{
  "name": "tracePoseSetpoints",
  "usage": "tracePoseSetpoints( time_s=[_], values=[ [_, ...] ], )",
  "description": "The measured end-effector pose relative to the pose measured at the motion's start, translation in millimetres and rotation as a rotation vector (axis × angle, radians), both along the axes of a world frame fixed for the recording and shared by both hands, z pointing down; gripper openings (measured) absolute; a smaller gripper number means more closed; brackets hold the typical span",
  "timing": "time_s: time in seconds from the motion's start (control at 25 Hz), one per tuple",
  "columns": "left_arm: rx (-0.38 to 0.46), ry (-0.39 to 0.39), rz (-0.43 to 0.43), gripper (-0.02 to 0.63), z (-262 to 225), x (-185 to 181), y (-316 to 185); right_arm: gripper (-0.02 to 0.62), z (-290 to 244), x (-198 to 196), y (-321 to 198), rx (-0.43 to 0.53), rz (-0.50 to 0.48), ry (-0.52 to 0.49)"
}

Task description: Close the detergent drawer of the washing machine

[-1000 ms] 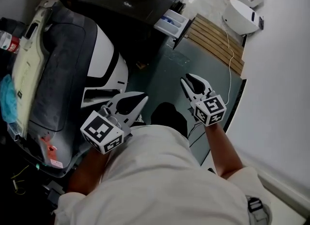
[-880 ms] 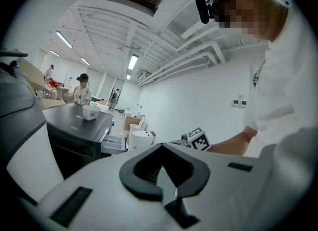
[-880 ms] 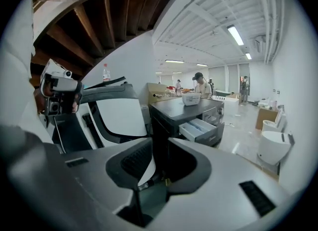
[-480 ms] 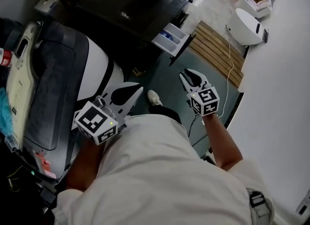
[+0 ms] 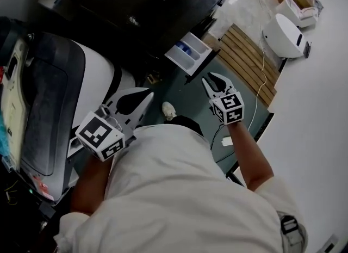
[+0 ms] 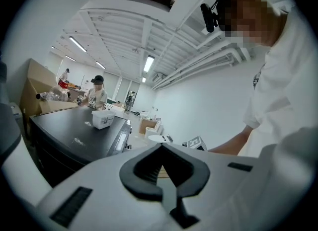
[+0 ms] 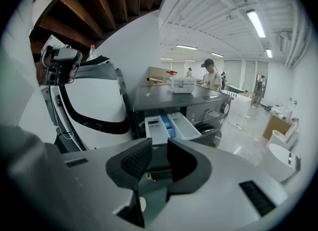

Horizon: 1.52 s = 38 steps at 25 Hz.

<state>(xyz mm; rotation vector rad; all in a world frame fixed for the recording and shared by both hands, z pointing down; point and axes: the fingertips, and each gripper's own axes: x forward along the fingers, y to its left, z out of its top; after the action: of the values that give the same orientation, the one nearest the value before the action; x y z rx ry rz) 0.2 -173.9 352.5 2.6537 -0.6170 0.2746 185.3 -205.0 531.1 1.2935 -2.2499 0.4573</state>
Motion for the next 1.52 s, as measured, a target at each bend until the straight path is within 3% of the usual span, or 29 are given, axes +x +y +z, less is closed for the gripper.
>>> tracePoseSetpoints(
  time_s=[0.36,0.8,1.52],
  values=[
    [-0.015,-0.024,-0.08,-0.006,4,15,-20,0.081,23,24,-30,-0.036,-0.068,0.025],
    [-0.038,-0.029,-0.148,-0.006,13,26,-25,0.083,36,27,-43,-0.05,-0.164,0.042],
    [-0.04,-0.041,-0.188,-0.006,16,29,-22,0.083,36,26,-45,-0.035,-0.19,0.049]
  ],
)
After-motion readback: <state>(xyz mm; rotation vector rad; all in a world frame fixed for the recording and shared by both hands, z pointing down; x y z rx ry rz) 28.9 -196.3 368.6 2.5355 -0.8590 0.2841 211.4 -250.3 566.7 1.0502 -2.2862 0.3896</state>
